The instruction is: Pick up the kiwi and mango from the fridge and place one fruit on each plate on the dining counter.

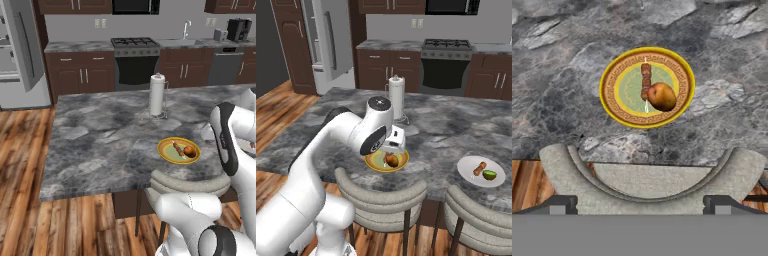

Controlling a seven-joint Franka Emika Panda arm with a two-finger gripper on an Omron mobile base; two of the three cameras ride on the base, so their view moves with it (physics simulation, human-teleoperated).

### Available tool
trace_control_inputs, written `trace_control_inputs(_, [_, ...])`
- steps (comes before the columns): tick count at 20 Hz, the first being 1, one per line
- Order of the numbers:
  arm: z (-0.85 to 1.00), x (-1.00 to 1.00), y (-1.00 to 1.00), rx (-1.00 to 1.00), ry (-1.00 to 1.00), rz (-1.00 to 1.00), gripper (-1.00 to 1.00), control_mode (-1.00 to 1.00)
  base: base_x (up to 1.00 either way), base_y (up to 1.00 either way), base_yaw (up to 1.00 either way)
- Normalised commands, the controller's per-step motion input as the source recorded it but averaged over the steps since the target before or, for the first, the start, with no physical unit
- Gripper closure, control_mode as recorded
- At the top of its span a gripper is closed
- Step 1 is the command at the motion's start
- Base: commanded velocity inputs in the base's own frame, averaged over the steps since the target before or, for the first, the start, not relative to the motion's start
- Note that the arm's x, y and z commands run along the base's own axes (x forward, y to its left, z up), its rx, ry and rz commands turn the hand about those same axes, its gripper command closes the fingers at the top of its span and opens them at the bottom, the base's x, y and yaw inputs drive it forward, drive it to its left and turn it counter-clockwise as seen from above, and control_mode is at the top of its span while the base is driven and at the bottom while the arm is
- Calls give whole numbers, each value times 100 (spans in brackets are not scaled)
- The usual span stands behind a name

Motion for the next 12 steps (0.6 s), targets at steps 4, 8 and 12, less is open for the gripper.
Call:
trace_control_inputs(4, [89, -92, 15, 0, -17, 0, -100, -100, 0, 0, 0])
trace_control_inputs(8, [77, -81, 30, 0, -15, 0, -100, -100, 0, 0, 0])
trace_control_inputs(12, [51, -65, 33, 0, -11, 0, -100, -100, 0, 0, 0])
